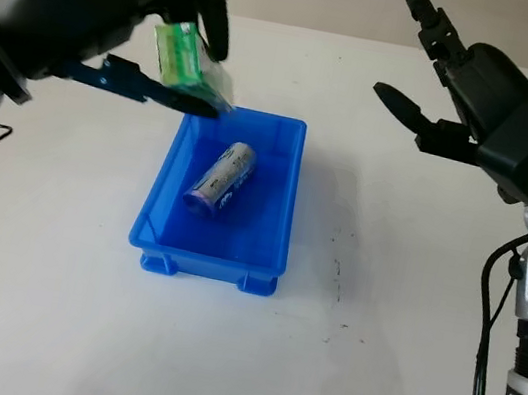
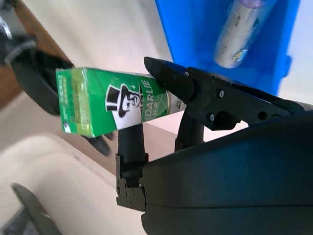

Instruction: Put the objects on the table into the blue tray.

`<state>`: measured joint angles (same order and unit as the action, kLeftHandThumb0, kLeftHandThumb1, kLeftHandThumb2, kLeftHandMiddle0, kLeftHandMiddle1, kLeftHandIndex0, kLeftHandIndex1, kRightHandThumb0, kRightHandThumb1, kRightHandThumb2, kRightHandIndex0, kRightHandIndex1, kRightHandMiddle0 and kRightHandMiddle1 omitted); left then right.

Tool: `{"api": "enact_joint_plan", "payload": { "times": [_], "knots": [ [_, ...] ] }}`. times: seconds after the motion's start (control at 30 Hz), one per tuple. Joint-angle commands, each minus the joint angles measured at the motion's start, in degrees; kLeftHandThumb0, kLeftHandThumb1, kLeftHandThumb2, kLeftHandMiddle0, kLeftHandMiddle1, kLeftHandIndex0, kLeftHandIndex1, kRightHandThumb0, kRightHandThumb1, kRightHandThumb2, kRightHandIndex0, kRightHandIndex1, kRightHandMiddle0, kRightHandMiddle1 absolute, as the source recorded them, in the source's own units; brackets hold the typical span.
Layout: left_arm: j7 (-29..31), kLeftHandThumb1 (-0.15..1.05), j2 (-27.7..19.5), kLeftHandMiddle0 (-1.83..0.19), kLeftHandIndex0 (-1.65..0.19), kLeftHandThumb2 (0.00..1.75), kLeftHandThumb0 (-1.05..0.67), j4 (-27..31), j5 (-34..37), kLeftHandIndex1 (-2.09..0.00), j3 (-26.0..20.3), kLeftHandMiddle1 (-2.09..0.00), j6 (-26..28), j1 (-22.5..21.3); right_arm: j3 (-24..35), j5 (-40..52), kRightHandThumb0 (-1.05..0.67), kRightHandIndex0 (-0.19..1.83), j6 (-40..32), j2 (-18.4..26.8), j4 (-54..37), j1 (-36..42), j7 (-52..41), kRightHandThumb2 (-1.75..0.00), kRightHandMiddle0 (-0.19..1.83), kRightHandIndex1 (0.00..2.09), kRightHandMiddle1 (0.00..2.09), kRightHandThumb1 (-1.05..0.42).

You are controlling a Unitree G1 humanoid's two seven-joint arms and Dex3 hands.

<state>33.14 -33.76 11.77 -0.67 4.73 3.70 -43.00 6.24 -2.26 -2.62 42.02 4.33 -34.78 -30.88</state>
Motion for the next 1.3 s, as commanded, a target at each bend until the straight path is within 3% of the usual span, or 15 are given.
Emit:
{"api": "enact_joint_plan", "payload": {
  "times": [0.0, 0.17, 0.33, 0.53, 0.77, 0.93, 1.0, 1.13, 1.27],
  "knots": [
    [0.38, 0.96, 0.52, -0.22, -0.09, 0.06, -0.19, -1.14, -1.32, -2.09, 1.28, -2.09, -3.4, 1.19, 0.18, 0.18, -0.83, -0.18, -0.62, -0.08, -1.54, 0.64, 0.15, -0.53, -0.16, 0.05, 0.05, -1.05],
    [2.85, 0.98, 1.24, -0.19, -0.1, 0.06, -0.16, -2.93, -2.44, -2.01, 4.04, -1.98, -5.51, 3.84, 0.4, 0.31, -0.83, -0.19, -1.41, 0.09, -2.45, 1.16, 0.19, -0.53, -0.16, 0.05, 0.05, -1.05],
    [1.07, 0.95, 2.39, -0.27, -0.15, 0.05, -0.17, -11.31, -7.01, -1.95, 6.19, -1.93, -18.7, 6.02, 0.71, 0.33, -0.83, -0.18, -1.07, 0.29, -2.68, 1.57, 0.3, -0.53, -0.16, 0.05, 0.05, -1.05],
    [-0.36, 0.94, 3.96, -0.23, -0.2, 0.05, -0.13, -20.08, -11.01, -1.9, 8.14, -2.0, -28.24, 5.44, 0.78, 0.45, -0.83, -0.18, -2.21, 0.2, -3.67, 1.89, 0.35, -0.53, -0.16, 0.05, 0.05, -1.05],
    [-2.76, 0.93, 4.06, -0.18, -0.19, 0.05, -0.13, -26.88, -16.7, -1.91, 9.23, -1.98, -34.11, 3.67, 1.01, 0.79, -0.82, -0.18, -3.58, 0.39, -4.92, 2.44, 0.19, -0.52, -0.16, 0.05, 0.05, -1.05],
    [-7.26, 0.92, 4.79, -0.13, -0.17, 0.05, -0.19, -31.93, -20.26, -1.96, 9.37, -2.07, -38.99, 2.36, 1.15, 1.24, -0.81, -0.19, -2.88, -0.1, -4.87, 2.7, 0.13, -0.52, -0.16, 0.05, 0.05, -1.05],
    [-9.53, 0.94, 4.84, -0.07, -0.07, 0.06, -0.21, -33.68, -22.31, -1.82, 9.42, -1.8, -40.43, 1.83, 1.16, 1.36, -0.8, -0.19, -2.49, -0.24, -4.76, 2.95, 0.24, -0.52, -0.16, 0.05, 0.05, -1.05],
    [-12.87, 0.99, 4.47, -0.04, 0.08, 0.06, -0.28, -35.96, -25.51, -1.16, 9.41, -0.97, -41.65, 0.75, 1.14, 1.55, -0.8, -0.19, -1.36, -0.47, -4.41, 3.59, 0.43, -0.52, -0.17, 0.05, 0.05, -1.05],
    [-15.4, 1.04, 3.49, -0.06, 0.14, 0.11, -0.41, -35.85, -30.55, -0.79, 9.86, -0.42, -39.75, -0.01, 1.15, 2.04, -0.82, -0.19, -0.9, -1.09, -4.2, 4.4, 0.75, -0.52, -0.17, 0.05, 0.05, -1.05]
  ]
}}
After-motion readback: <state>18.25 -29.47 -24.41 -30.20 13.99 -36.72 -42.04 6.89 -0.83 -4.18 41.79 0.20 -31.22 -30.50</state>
